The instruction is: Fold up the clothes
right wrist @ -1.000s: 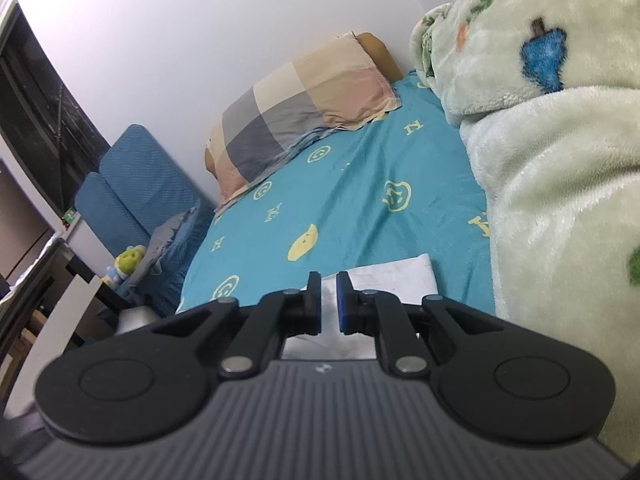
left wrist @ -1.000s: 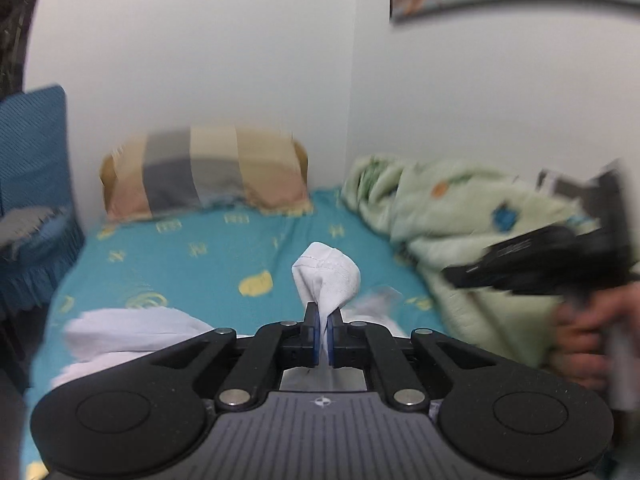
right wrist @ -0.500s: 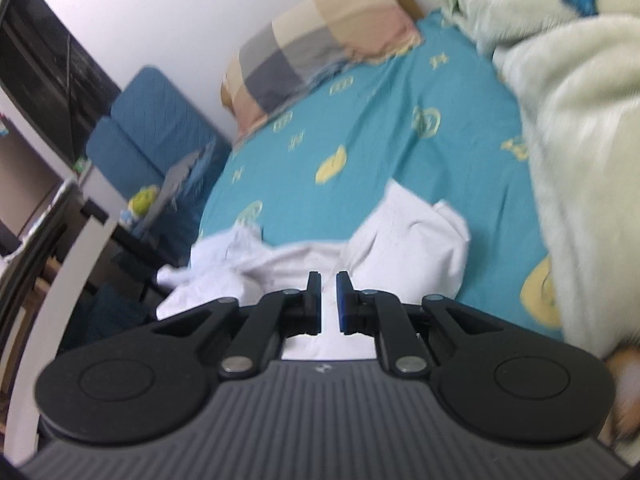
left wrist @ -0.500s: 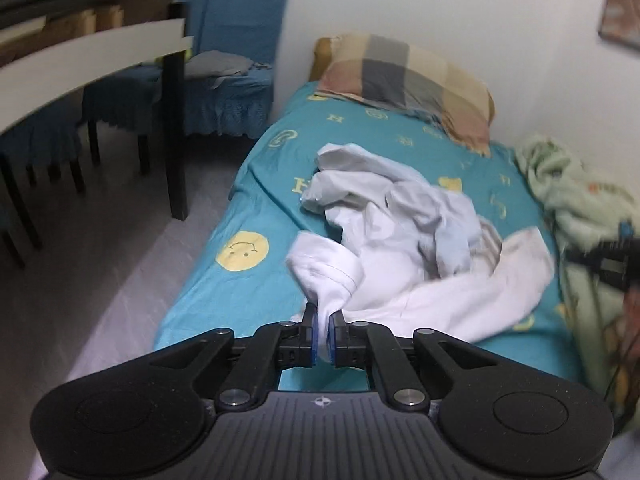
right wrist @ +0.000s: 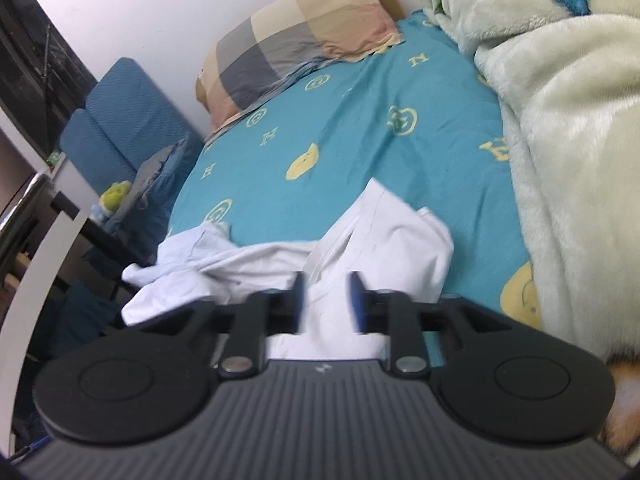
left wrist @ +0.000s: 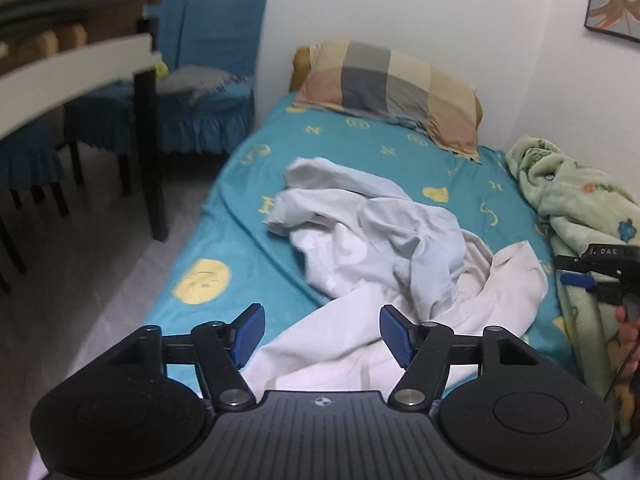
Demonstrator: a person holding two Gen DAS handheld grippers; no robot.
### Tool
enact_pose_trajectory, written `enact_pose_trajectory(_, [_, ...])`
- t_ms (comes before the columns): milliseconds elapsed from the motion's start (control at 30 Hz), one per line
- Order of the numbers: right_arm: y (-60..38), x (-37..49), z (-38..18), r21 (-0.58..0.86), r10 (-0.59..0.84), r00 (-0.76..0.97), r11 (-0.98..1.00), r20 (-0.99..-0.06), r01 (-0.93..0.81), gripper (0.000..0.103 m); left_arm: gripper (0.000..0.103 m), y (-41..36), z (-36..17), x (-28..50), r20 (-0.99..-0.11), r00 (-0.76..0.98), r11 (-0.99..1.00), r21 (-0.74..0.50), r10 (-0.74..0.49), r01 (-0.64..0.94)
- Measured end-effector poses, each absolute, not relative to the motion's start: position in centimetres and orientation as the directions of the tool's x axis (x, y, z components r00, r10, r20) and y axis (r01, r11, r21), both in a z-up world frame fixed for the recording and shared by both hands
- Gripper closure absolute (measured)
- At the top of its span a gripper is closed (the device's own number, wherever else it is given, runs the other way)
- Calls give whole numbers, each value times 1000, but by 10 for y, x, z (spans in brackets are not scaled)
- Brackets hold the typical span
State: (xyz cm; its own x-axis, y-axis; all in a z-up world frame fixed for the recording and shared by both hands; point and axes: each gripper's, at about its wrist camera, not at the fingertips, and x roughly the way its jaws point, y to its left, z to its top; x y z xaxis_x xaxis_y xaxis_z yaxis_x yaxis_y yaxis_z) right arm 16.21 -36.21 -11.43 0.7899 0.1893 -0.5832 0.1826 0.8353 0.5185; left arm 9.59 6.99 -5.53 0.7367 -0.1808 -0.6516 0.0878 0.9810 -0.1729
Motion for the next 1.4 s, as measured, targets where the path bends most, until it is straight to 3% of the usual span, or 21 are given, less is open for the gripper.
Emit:
enact_pose_trajectory(33, [-363, 165, -116, 525, 191, 796, 832, -575, 179, 37, 31, 68, -61, 109, -655, 730, 977, -192, -195, 89])
enact_pose_trajectory(67, [-363, 168, -117, 529, 193, 800, 830, -568, 176, 28, 30, 65, -67, 123, -661, 722, 975, -206, -204, 87])
enact_pose_trajectory(300, [-344, 209, -127, 426, 153, 815, 896, -558, 124, 27, 28, 59, -110, 199, -708, 671, 965, -256, -221, 48])
enact_pose_trajectory(500, [-300, 266, -132, 444, 375, 771, 886, -514, -135, 27, 26, 66, -115, 223, -652, 703, 935, -349, -284, 54])
enact_pose_trajectory(667, [-211, 336, -126, 376, 552, 626, 834, -551, -404, 29, 25, 76, -126, 231, -646, 691, 908, -417, -326, 39])
enact_pose_trajectory(800, [-155, 363, -130, 313, 557, 590, 826, -584, -469, 28, 25, 87, -131, 231, -630, 706, 894, -449, -324, 10])
enact_pose_trajectory(833, [-146, 367, -132, 291, 538, 599, 837, -593, -463, 37, 26, 91, -132, 231, -631, 705, 885, -465, -323, -10])
enact_pose_trajectory(867, [-138, 371, -134, 269, 518, 609, 848, -601, -457, 60, 26, 94, -133, 231, -623, 709, 874, -486, -332, -18])
enact_pose_trajectory(900, [-129, 374, -135, 246, 498, 618, 858, -609, -450, 72, 26, 97, -134, 230, -615, 712, 862, -506, -340, -25])
enact_pose_trajectory(933, [-129, 376, -134, 241, 479, 627, 871, -615, -429, 93, 26, 99, -134, 230, -613, 710, 854, -519, -346, -31])
enact_pose_trajectory(1033, [-150, 373, -122, 236, 423, 693, 905, -584, -353, 100, 26, 103, -129, 224, -589, 724, 841, -540, -359, -22])
enact_pose_trajectory(1200, [-230, 365, -98, 273, 276, 819, 950, -503, -153, 101, 26, 107, -122, 218, -576, 740, 836, -547, -347, -34])
enact_pose_trajectory(1300, [-257, 367, -97, 365, 336, 764, 920, -551, -141, 99, 26, 103, -120, 218, -575, 742, 841, -541, -347, -26])
enact_pose_trajectory(1400, [-244, 367, -99, 399, 428, 699, 891, -573, -219, 97, 26, 91, -119, 216, -584, 762, 913, -407, -280, 23])
